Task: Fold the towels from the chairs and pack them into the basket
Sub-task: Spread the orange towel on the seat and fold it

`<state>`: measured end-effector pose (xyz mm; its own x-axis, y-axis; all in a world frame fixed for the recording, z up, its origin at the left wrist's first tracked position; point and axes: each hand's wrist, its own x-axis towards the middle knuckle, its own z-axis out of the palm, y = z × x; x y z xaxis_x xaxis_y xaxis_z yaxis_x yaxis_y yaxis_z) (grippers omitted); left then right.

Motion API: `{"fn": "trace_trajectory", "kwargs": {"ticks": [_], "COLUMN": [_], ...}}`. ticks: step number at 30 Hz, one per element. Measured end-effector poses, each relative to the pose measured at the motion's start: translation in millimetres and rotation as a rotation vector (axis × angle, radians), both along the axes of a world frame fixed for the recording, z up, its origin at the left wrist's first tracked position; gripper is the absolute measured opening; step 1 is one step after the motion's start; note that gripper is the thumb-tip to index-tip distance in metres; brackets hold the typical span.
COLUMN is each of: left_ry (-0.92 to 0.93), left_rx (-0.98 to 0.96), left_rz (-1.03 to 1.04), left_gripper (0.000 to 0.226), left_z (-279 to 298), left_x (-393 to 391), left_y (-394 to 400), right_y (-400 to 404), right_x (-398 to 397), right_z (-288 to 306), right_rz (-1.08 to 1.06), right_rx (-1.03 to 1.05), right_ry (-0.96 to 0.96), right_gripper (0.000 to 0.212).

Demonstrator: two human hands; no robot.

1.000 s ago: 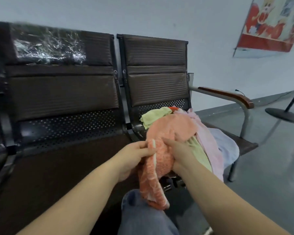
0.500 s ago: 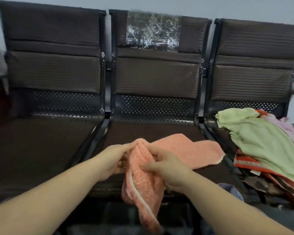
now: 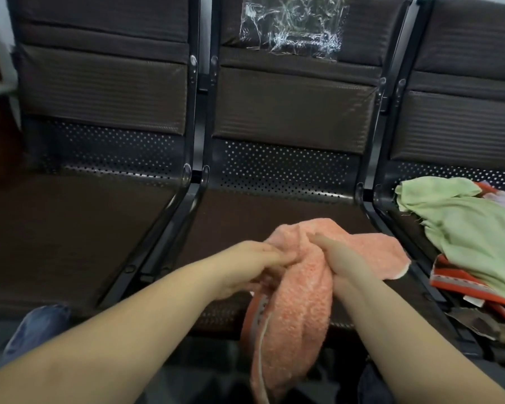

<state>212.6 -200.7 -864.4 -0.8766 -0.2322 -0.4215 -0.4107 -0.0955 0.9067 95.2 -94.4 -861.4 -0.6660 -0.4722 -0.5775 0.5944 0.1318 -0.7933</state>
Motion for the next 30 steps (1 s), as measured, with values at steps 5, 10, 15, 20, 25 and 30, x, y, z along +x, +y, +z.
{"fn": "trace_trajectory", "kwargs": {"ticks": [5,10,15,20,25,30], "left_ry": [-0.069,0.0,0.013,-0.076,-0.171,-0.055], "left_rx": [0.266,0.157,0.181,0.234,0.291,0.225], "left_rz": [0.361,0.41,0.077,0.184,0.339,0.412], "left_gripper": [0.045,0.022,0.023,0.042,0.048,0.039], "left_z": [-5.4,-5.2,5.5,1.1,-9.7,-8.9], "left_x": [-9.0,-10.0,0.7,12.5,26.2,42.0], "left_y": [-16.5,-11.0,4.4,3.3,-1.9,1.9], "right_y": [3.6,4.9,13.6,22.3,31.1,34.1], "right_x": [24.3,28.0,14.8,29.0,69.1,79.0], "right_z": [3.9,-4.4,-0.9,-9.1,-14.1,-18.7], "right_rz": [0.246,0.224,0.134,0.156,0.427,0.313], "right_rx": [-0.119,0.065,0.128,0.059,0.098,0.116], "right_ry": [-0.024,0.001,-0.063,0.192,0.385,0.34], "right_gripper": [0.029,0.046,0.06,0.044,0.059,0.039]}}
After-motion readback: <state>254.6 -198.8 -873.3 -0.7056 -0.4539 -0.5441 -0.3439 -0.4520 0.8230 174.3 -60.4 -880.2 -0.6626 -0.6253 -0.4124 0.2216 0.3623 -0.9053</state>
